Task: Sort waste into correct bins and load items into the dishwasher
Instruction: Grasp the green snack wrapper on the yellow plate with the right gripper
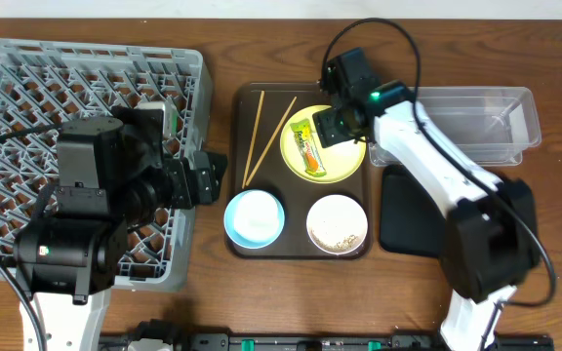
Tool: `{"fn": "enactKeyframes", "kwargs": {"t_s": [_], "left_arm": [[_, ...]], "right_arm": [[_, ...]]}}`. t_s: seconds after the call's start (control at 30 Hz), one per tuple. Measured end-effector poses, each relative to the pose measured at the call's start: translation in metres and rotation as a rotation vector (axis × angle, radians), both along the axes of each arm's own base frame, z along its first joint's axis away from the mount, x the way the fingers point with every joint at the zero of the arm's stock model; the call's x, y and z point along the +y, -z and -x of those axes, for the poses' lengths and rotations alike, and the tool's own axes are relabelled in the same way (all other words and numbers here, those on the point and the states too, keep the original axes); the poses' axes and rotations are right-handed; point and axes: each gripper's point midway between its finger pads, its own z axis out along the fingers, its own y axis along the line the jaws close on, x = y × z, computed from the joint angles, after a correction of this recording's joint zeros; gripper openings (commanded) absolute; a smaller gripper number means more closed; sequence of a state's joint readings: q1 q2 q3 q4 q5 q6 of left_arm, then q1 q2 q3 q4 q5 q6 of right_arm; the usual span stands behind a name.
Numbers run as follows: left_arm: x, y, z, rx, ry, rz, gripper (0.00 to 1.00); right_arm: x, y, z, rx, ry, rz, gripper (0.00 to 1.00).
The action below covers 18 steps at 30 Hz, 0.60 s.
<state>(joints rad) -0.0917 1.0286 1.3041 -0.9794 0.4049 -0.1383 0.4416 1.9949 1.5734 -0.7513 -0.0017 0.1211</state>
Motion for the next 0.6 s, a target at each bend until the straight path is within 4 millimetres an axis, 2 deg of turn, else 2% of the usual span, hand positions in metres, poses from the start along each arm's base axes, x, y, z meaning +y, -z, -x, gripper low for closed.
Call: {"fn": "enactKeyframes", "kwargs": {"t_s": [0.1, 0.17, 0.2, 0.23, 0.3, 0.5, 0.6], "left_arm": [[0.0, 0.002, 0.002, 0.012, 0.0, -0.001, 0.95], [0.0, 0.002, 0.002, 0.012, 0.0, -0.001, 0.95], [0.0, 0.002, 0.002, 0.012, 0.0, -0.001, 0.95], [0.0, 0.002, 0.002, 0.012, 0.0, -0.001, 0.95], [0.0, 0.002, 0.002, 0.012, 0.0, -0.001, 0.95], [0.0, 0.002, 0.002, 0.012, 0.0, -0.001, 0.95], [0.0, 0.002, 0.002, 0.012, 0.0, -0.001, 0.95]], "right_arm": [[-0.001, 0.033, -0.001, 0.051, 0.002, 0.029, 0.63], [-0.002, 0.047, 0.001, 0.076, 0.003, 0.044, 0.55], [-0.002, 0.055, 0.001, 0.086, 0.004, 0.053, 0.47], [-0.003, 0.06, 0.0, 0.092, 0.007, 0.058, 0.34], [-0.004, 0.068, -0.001, 0.098, 0.004, 0.069, 0.02], [-0.006, 0.068, 0.008, 0.139, -0.002, 0.076, 0.01], [-0.003, 0.044, 0.006, 0.119, -0.005, 0.034, 0.01]]}}
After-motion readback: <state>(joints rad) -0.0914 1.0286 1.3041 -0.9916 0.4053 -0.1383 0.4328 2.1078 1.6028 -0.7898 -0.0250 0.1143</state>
